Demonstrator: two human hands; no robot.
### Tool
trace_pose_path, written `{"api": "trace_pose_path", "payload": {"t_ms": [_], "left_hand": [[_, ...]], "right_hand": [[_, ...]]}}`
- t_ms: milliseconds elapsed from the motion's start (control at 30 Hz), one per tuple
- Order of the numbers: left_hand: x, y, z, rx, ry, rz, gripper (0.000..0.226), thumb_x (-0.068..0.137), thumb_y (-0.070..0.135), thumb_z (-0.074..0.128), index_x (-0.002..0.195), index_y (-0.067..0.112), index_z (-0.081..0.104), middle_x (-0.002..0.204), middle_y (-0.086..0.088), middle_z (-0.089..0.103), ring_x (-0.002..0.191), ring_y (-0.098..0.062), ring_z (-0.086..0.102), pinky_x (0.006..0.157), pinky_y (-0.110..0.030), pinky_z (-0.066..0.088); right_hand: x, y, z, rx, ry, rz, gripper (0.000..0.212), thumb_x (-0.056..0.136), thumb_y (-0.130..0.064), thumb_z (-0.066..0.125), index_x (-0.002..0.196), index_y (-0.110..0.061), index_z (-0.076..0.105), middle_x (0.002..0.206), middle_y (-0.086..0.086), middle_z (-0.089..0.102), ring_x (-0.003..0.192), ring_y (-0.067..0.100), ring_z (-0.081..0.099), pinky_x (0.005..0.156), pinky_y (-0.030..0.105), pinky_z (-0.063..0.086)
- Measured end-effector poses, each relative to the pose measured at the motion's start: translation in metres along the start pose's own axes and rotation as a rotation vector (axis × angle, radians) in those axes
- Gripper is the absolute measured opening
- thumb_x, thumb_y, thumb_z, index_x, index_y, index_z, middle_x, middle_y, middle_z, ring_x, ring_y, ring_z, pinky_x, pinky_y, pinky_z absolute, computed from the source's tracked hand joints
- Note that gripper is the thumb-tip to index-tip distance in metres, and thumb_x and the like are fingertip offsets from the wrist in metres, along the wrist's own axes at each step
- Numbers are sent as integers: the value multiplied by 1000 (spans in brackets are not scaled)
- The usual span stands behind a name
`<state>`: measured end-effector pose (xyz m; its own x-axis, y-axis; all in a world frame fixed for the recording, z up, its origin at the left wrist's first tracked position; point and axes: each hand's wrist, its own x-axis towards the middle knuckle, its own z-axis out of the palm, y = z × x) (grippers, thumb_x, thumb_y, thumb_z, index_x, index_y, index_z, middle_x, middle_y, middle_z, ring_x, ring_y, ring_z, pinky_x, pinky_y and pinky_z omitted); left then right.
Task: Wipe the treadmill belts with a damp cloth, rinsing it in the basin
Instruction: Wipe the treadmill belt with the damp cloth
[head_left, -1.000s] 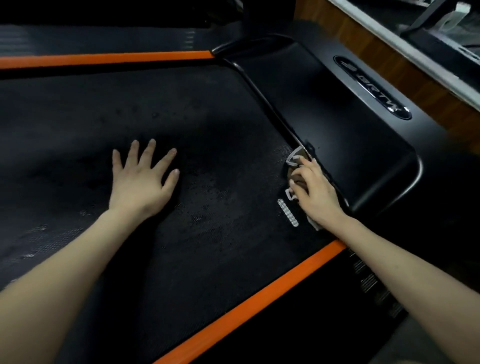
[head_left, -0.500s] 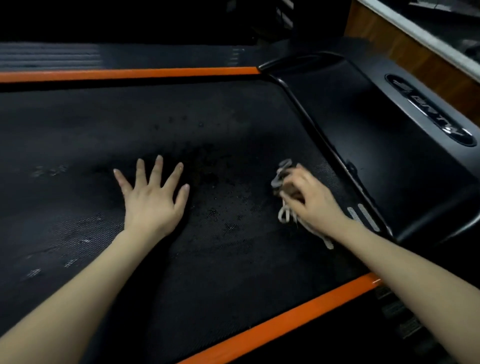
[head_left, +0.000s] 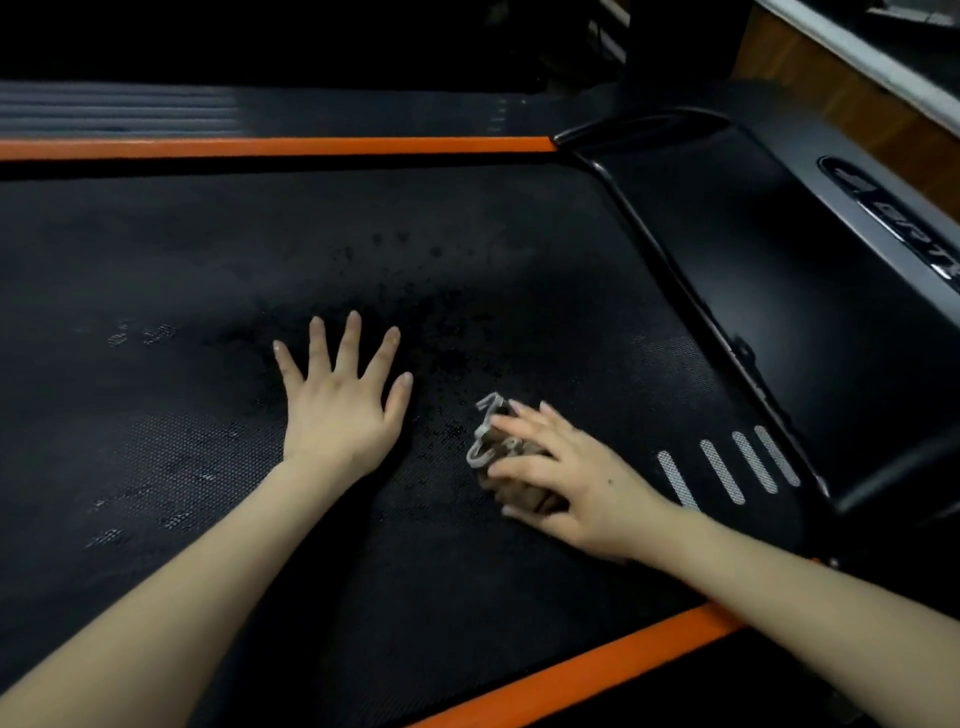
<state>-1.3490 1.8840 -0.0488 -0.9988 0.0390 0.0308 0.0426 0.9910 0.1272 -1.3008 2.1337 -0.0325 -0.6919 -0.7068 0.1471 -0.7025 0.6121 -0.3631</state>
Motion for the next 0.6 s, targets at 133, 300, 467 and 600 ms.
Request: {"api": "trace_pose_path", "payload": {"t_ms": [133, 300, 467, 600], "left_hand": [[0, -1, 3, 2, 6, 5, 69, 88, 60, -1, 150, 34, 15, 160, -8, 8, 145, -38, -3, 112, -60, -7], [0, -1, 2, -18, 25, 6, 73, 85, 61, -1, 149, 34, 21, 159, -8, 14, 145, -38, 1, 112, -60, -6], [0, -1, 3, -25, 41, 3, 70, 87, 61, 3, 148, 35, 24, 158, -8, 17, 145, -37, 5, 113, -59, -4], [0, -2, 4, -29, 32, 2, 71, 86, 61, 2, 149, 36, 22, 159, -7, 15, 145, -37, 3, 113, -59, -6]], "right_hand": [[52, 41, -5, -13, 128, 252, 36, 86, -39, 57, 112, -16, 64, 142, 13, 44, 137, 35, 31, 110, 53, 28], [82, 51, -12, -271, 159, 330, 47, 85, -54, 47, 115, -21, 64, 152, 12, 29, 142, 36, 16, 112, 60, 17], [93, 56, -24, -203, 103, 270, 49, 81, -59, 50, 117, -29, 65, 150, 8, 34, 143, 31, 18, 112, 60, 16], [84, 42, -8, -20, 185, 362, 40, 82, -43, 62, 116, -21, 67, 131, 9, 56, 133, 32, 39, 109, 52, 33]]}}
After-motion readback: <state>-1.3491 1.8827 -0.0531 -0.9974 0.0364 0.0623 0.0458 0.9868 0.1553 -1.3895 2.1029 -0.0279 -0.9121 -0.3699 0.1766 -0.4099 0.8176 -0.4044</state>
